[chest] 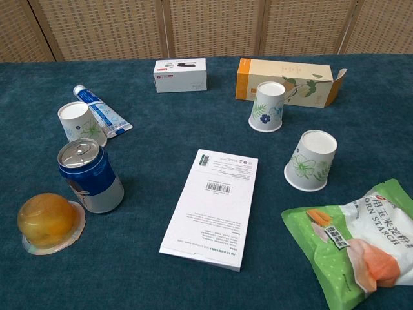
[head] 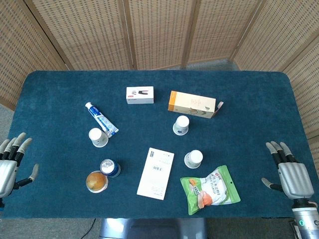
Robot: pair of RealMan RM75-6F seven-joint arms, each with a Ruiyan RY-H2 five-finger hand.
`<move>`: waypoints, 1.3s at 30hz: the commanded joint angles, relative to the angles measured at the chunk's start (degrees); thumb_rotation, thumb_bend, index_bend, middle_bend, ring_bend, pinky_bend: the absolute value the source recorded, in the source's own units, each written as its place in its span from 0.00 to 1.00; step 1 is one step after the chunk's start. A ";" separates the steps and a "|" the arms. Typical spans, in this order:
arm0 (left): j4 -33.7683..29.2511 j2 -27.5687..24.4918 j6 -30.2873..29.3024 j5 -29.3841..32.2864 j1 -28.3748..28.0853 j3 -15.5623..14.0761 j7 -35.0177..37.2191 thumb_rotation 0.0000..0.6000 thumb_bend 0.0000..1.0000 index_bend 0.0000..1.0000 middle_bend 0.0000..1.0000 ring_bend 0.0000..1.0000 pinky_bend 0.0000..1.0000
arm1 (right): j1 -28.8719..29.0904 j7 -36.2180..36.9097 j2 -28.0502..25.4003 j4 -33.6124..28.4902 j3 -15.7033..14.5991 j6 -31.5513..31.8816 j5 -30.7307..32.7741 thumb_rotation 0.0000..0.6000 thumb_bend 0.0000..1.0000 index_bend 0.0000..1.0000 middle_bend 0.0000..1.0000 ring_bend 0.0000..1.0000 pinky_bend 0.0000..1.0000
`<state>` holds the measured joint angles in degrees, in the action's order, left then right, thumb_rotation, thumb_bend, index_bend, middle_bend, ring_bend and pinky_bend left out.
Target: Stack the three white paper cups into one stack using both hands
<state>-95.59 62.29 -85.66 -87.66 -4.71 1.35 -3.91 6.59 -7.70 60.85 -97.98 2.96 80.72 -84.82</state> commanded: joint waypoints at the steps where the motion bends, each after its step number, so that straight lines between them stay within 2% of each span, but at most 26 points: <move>1: 0.06 0.05 0.16 0.11 -0.02 -0.04 -0.01 0.42 0.49 0.00 0.00 0.00 0.03 | -0.02 0.08 0.03 0.08 0.02 0.02 0.07 0.93 0.18 0.00 0.00 0.00 0.39; 11: -0.46 -0.72 -0.79 -0.87 0.36 -0.34 0.30 0.42 0.49 0.00 0.00 0.00 0.03 | -0.56 1.20 -0.20 0.49 -0.42 1.04 -1.02 0.93 0.18 0.00 0.00 0.00 0.39; 18: -0.73 -1.53 0.84 -0.68 -0.74 0.00 0.76 0.42 0.50 0.00 0.00 0.00 0.03 | -0.69 1.37 -0.18 0.69 -0.36 1.08 -0.71 0.93 0.18 0.00 0.00 0.00 0.39; 22: -0.04 -2.22 4.26 0.08 -2.60 0.23 1.56 0.44 0.50 0.00 0.00 0.00 0.03 | -0.45 1.13 -0.39 0.58 -0.12 0.60 -0.16 0.94 0.18 0.00 0.00 0.00 0.39; 29: -1.55 -3.94 13.53 3.98 -7.02 0.57 -2.52 0.63 0.50 0.00 0.00 0.00 0.05 | -0.21 0.49 -0.94 -0.21 0.11 0.20 0.31 0.93 0.19 0.00 0.00 0.00 0.39; 32: -2.52 -4.33 17.89 6.94 -9.43 1.31 -4.93 0.65 0.50 0.00 0.00 0.00 0.02 | -0.34 0.25 -1.30 -0.60 0.12 0.28 0.56 0.93 0.18 0.00 0.00 0.00 0.39; 39: -2.72 -3.11 23.92 11.71 -14.49 3.66 -8.77 0.67 0.49 0.00 0.00 0.00 0.02 | -0.97 -0.02 -2.58 -1.67 0.24 1.17 1.00 0.93 0.19 0.00 0.00 0.00 0.39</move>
<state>-98.18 58.82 -62.71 -76.83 -18.25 4.35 -12.10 5.67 -7.72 58.35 -99.57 3.17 81.82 -83.87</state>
